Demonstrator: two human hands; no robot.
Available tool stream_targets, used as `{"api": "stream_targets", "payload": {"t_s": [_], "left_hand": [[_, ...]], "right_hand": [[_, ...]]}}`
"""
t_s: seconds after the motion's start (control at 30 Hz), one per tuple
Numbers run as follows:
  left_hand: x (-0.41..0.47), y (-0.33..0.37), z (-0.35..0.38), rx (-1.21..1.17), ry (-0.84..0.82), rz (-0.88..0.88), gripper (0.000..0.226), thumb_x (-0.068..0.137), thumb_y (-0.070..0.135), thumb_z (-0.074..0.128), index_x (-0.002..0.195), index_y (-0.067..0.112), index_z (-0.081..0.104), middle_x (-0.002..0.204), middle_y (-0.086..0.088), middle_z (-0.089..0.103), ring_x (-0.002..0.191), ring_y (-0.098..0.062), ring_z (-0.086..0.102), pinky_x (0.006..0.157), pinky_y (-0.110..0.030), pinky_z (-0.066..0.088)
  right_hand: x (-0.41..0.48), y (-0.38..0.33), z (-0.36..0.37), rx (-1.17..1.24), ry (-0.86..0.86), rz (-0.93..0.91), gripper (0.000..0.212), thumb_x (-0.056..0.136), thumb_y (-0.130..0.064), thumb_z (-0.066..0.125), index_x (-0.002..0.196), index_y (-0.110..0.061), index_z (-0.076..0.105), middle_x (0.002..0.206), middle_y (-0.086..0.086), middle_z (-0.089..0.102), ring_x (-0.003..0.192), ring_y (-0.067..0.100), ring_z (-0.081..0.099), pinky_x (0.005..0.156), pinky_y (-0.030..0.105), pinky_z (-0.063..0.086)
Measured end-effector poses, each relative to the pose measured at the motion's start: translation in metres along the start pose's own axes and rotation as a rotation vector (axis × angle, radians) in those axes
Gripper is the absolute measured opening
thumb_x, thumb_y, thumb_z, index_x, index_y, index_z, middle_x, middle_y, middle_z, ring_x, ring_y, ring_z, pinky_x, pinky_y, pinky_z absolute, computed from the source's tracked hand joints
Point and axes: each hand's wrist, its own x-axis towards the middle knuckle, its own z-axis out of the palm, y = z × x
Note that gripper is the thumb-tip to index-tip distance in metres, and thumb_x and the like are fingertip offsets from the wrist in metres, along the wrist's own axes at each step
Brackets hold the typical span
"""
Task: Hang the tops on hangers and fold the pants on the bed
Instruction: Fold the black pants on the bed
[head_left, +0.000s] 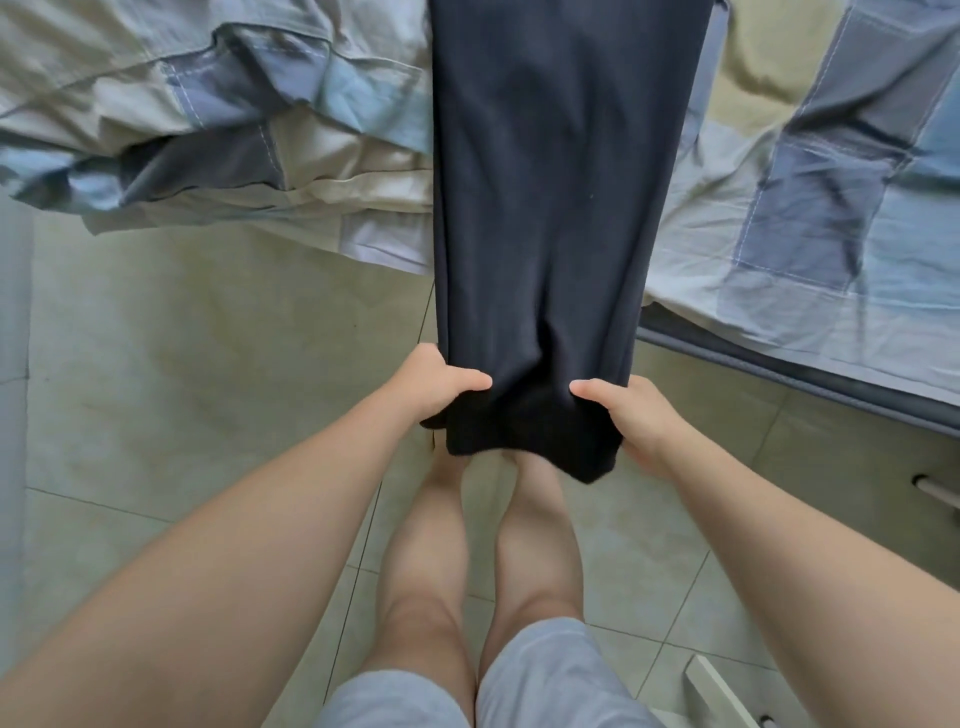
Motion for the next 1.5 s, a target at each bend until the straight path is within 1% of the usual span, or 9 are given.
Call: {"api": "stream_targets", "payload": {"t_s": [0.2,0.3,0.43,0.6,0.7,0.87,1.0,1.37,1.5], "left_hand": [[-0.066,-0.020,-0.002,0.015,-0.058,-0.022,0.049,0.074,0.025,0.078,0.116,0.007,0.059,0.105,-0.014,0.069,0.078,-0.026,0.063,0.053,-0.026,0.048],[-0.105,-0.027,-0.007,-0.021,-0.049,-0.005,0.029,0.080,0.016,0.072,0.108,0.013,0.063,0.098,-0.005,0.071,0.078,-0.020,0.065,0.041,-0.016,0.046],[-0.159,-0.031,-0.024,-0.141,-0.070,0.002,0.031,0.086,0.009,0.067,0.117,0.013,0.064,0.106,-0.002,0.072,0.087,-0.020,0.069,0.058,-0.025,0.056],[-0.221,-0.024,-0.050,-0.275,-0.050,0.035,0.032,0.087,0.009,0.064,0.118,0.016,0.062,0.113,-0.004,0.070,0.091,-0.022,0.067,0.068,-0.031,0.057],[-0.256,-0.020,-0.062,-0.359,-0.040,0.065,0.033,0.087,0.010,0.063,0.119,0.013,0.059,0.114,-0.006,0.068,0.094,-0.023,0.067,0.060,-0.031,0.057],[-0.301,-0.023,-0.073,-0.382,0.033,0.134,0.013,0.090,0.008,0.058,0.102,0.011,0.059,0.103,-0.008,0.067,0.082,-0.022,0.067,0.050,-0.027,0.055],[-0.327,-0.043,-0.079,-0.298,0.104,0.153,0.022,0.092,0.012,0.054,0.113,0.009,0.058,0.103,-0.008,0.067,0.088,-0.025,0.070,0.064,-0.033,0.058],[-0.371,-0.191,-0.038,-0.204,0.178,0.204,0.012,0.091,0.013,0.051,0.096,0.017,0.061,0.092,-0.008,0.066,0.072,-0.024,0.064,0.066,-0.032,0.056],[-0.391,-0.258,-0.022,-0.124,0.180,0.110,0.018,0.090,0.013,0.051,0.105,0.010,0.061,0.094,-0.014,0.066,0.067,-0.026,0.063,0.058,-0.029,0.055]], "right_hand": [[-0.067,0.014,0.010,0.072,0.007,0.003,0.025,0.087,-0.014,0.067,0.112,-0.013,0.067,0.103,0.006,0.076,0.093,0.021,0.071,0.073,0.032,0.055],[-0.114,0.020,0.017,0.062,-0.007,-0.026,0.034,0.085,-0.007,0.069,0.117,-0.016,0.064,0.110,0.006,0.074,0.102,0.025,0.069,0.086,0.040,0.056],[-0.176,0.020,0.024,0.190,0.011,0.007,0.027,0.087,-0.010,0.069,0.112,-0.018,0.066,0.108,0.003,0.075,0.097,0.024,0.070,0.075,0.034,0.056],[-0.239,0.006,0.026,0.327,0.005,-0.006,0.032,0.088,-0.009,0.069,0.120,-0.004,0.065,0.115,0.013,0.073,0.094,0.026,0.069,0.080,0.032,0.056],[-0.276,-0.002,0.026,0.388,0.006,-0.015,0.036,0.086,-0.013,0.073,0.118,0.000,0.064,0.114,0.020,0.072,0.092,0.031,0.067,0.088,0.041,0.056],[-0.323,-0.006,0.030,0.522,0.010,-0.056,0.032,0.086,-0.012,0.073,0.116,-0.002,0.065,0.104,0.016,0.075,0.082,0.027,0.074,0.068,0.036,0.062],[-0.350,0.003,0.037,0.566,0.012,-0.121,0.030,0.087,-0.009,0.073,0.115,-0.004,0.065,0.097,0.008,0.077,0.077,0.020,0.075,0.062,0.032,0.060],[-0.396,0.149,0.057,0.532,-0.023,-0.112,0.030,0.086,-0.009,0.074,0.114,-0.005,0.065,0.104,0.010,0.075,0.087,0.024,0.072,0.069,0.033,0.060],[-0.412,0.215,0.070,0.504,-0.041,-0.029,0.029,0.087,-0.009,0.073,0.115,-0.004,0.065,0.108,0.011,0.074,0.092,0.026,0.070,0.071,0.034,0.059]]}}
